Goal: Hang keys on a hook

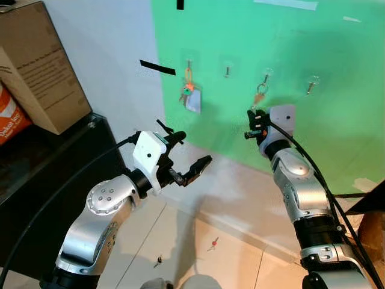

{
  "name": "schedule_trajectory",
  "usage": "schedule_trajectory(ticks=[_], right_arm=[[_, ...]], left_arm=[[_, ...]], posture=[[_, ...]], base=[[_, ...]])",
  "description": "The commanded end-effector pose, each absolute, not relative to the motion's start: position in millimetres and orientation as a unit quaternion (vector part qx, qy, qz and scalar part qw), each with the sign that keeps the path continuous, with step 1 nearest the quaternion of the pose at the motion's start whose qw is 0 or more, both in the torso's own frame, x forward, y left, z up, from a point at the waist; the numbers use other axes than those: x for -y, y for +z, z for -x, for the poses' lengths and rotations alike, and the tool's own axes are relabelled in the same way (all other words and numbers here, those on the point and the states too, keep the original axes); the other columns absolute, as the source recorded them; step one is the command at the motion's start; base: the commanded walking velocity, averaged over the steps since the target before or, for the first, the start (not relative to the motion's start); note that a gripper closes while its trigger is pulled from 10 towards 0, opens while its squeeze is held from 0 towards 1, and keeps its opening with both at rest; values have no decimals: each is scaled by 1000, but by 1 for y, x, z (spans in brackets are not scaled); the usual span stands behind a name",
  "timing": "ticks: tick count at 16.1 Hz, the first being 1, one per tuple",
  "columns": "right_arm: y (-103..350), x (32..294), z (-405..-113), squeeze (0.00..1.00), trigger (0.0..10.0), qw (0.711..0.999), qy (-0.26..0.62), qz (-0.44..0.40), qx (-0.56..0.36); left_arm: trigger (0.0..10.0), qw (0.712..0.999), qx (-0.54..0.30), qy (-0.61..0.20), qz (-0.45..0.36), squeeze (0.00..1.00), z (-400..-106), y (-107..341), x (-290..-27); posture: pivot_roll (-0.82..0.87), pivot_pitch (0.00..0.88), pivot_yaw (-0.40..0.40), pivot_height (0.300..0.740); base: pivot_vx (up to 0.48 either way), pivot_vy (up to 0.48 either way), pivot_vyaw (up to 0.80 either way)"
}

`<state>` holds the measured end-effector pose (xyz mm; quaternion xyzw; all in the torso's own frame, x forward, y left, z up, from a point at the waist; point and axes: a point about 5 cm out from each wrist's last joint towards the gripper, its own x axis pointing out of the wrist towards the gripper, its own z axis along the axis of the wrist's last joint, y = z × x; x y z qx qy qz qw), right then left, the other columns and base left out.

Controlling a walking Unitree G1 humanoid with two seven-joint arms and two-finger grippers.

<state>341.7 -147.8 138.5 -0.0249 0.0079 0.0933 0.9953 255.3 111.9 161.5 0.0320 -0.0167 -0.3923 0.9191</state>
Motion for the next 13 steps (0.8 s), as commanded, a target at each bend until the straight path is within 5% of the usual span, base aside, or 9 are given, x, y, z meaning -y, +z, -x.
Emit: schedule_trajectory(ticks=[1, 6, 9, 13], right_arm=[[130, 150, -338, 1000, 10000, 995, 93, 23, -23], [121, 150, -328, 1000, 10000, 994, 101, 19, -29], [106, 156, -297, 1000, 10000, 994, 105, 21, -32], [99, 176, -251, 1000, 10000, 995, 64, 65, -36]], left_arm=[[10000, 920, 28, -390, -30, 0, -256, 168, -112], [10000, 919, 27, -392, -30, 0, -255, 166, -111], [10000, 935, -1, -352, -53, 0, -256, 151, -117], [10000, 953, -38, -294, -67, 0, -255, 124, -124]], posture=[[11, 0, 49, 740], [8, 0, 45, 740], [-1, 0, 29, 740], [-48, 0, 30, 740]], base=[[0, 0, 0], [0, 0, 0], [0, 0, 0], [0, 0, -800]])
